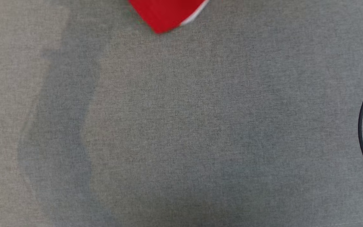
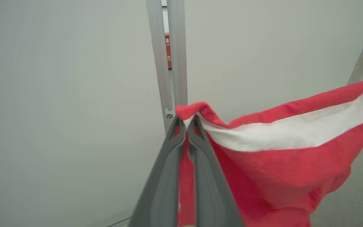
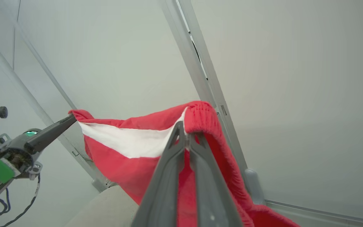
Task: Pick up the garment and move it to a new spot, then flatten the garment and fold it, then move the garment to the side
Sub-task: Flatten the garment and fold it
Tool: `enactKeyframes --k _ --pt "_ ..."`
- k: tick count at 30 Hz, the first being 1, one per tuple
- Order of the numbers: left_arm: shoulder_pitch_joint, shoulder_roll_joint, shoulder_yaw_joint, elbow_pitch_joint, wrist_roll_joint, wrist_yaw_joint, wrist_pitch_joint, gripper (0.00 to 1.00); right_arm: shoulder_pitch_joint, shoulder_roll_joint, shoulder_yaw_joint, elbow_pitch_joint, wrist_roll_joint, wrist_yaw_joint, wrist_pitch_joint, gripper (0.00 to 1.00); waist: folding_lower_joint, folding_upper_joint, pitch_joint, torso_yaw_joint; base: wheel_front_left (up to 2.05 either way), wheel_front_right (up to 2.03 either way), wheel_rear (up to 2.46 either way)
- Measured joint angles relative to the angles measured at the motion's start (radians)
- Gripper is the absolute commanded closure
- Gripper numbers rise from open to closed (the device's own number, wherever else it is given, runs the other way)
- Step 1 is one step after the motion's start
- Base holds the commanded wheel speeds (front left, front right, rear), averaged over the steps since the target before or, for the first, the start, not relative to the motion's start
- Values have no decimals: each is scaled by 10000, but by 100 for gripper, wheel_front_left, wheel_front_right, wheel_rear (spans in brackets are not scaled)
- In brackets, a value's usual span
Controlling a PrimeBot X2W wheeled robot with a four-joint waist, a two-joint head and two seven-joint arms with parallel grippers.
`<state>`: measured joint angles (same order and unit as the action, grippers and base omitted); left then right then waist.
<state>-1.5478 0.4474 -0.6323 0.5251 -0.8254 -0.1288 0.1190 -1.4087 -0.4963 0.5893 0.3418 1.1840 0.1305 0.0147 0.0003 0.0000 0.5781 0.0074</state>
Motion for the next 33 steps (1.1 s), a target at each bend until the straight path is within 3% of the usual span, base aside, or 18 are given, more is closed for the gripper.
enactKeyframes --k 7,14,24,28,33 --pt "-1696 2 -491 959 -426 -4 -382 100 -1286 77 518 464 535 0 -1175 100 0 0 710 119 0 0 0" --pt "-1743 98 -1941 1024 -828 -6 -487 100 -1265 -209 1672 541 1189 0 -1532 100 -1 0 615 197 0 0 0" --pt "588 848 -4474 476 -2134 -6 -203 100 1225 -1030 3983 322 2249 0 -1429 100 -2 0 -633 226 0 0 0" --pt "1841 1555 -5659 -44 -2790 -6 928 100 2443 -1260 4880 77 2732 0 -1145 100 -3 0 -1461 224 0 0 0" --pt "3497 2385 -6172 -1275 -3916 -6 2151 100 3756 -1662 5825 -460 3120 0 -790 100 -3 0 -2576 212 0 0 0"
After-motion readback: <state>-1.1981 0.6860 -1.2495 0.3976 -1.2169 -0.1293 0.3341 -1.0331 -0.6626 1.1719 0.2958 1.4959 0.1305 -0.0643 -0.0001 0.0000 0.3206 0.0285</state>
